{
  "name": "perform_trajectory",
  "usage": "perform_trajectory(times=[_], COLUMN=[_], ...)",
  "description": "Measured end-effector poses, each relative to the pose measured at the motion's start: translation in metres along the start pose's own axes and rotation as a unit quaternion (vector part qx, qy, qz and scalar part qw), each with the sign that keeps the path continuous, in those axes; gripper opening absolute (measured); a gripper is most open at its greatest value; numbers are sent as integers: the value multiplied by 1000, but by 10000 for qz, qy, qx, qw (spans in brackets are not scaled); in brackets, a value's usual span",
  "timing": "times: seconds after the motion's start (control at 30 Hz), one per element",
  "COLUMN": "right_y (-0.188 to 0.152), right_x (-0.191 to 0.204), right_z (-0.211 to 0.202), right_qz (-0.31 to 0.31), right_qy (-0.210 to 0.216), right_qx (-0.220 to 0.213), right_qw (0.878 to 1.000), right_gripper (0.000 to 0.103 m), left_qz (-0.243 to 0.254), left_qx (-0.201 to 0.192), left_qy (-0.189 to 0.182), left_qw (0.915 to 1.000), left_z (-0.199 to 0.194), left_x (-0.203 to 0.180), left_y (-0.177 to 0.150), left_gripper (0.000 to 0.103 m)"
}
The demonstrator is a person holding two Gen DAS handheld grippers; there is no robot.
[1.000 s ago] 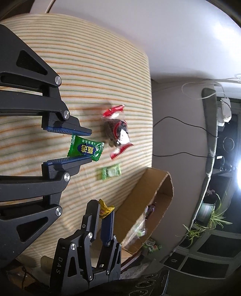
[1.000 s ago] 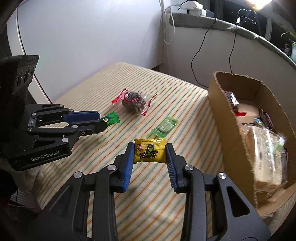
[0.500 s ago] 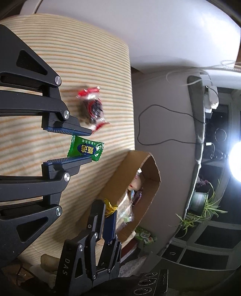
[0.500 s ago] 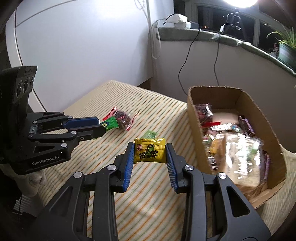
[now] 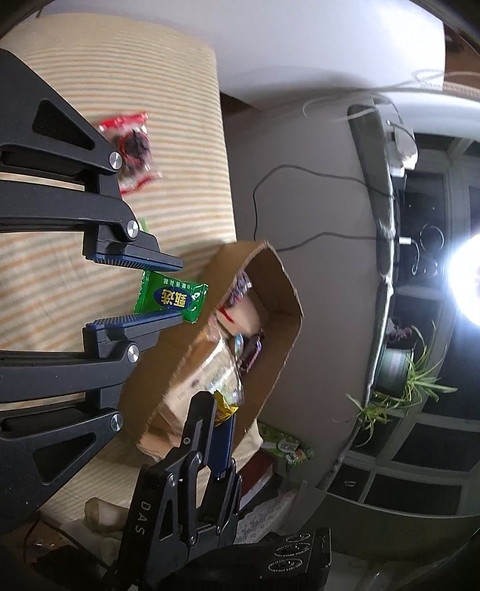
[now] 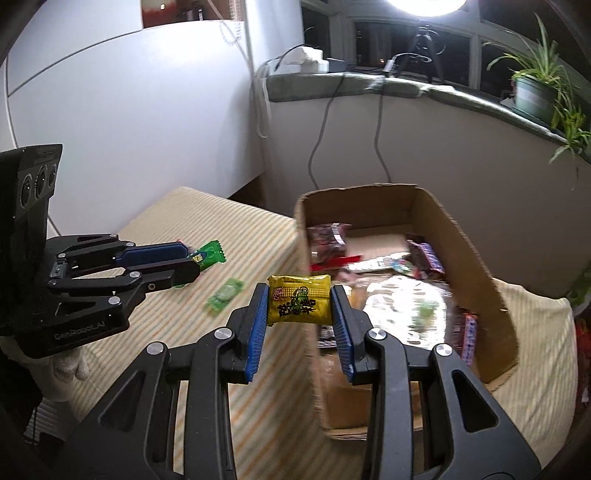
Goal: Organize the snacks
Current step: 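Lift both packets and carry them toward the cardboard box, then open both grippers over the box to drop the packets inside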
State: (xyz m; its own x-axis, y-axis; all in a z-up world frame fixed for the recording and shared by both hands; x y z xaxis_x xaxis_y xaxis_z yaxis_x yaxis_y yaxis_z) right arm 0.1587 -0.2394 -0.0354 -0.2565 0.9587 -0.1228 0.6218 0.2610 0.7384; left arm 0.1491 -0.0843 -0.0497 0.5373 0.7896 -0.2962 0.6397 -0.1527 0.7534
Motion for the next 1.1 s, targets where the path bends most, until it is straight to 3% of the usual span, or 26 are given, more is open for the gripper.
perform_trajectory(times=[0.47,1.1], right_y=[-15,-26], right_x=[-63,-83], right_z=[4,15], right_qz=[359,500], right_qy=[-462,-612], right_qx=[158,343], right_qw=[9982,9963], right_gripper=[35,35], left_qz=[248,278], left_qx=[164,304], left_qy=[-436,-512], left_qw=[9986,9978], left_z=[41,66], left_x=[-45,-61], left_y=[16,19], left_gripper=[20,21])
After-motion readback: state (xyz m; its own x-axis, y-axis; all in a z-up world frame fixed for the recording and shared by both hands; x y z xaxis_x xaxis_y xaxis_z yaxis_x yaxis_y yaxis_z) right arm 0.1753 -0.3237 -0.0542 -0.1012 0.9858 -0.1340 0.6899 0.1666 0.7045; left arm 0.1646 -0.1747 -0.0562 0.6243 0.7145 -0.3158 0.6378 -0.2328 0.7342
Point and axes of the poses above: each gripper's, at about its wrist camera, not at the fingertips, and z roughly the way its jaws point, x to its left, y to its top, the point moved 1 cm from there along z, roughly the way its jaws point, and after that the axes turned 15 degrees about -y, right-handed, at the moved point
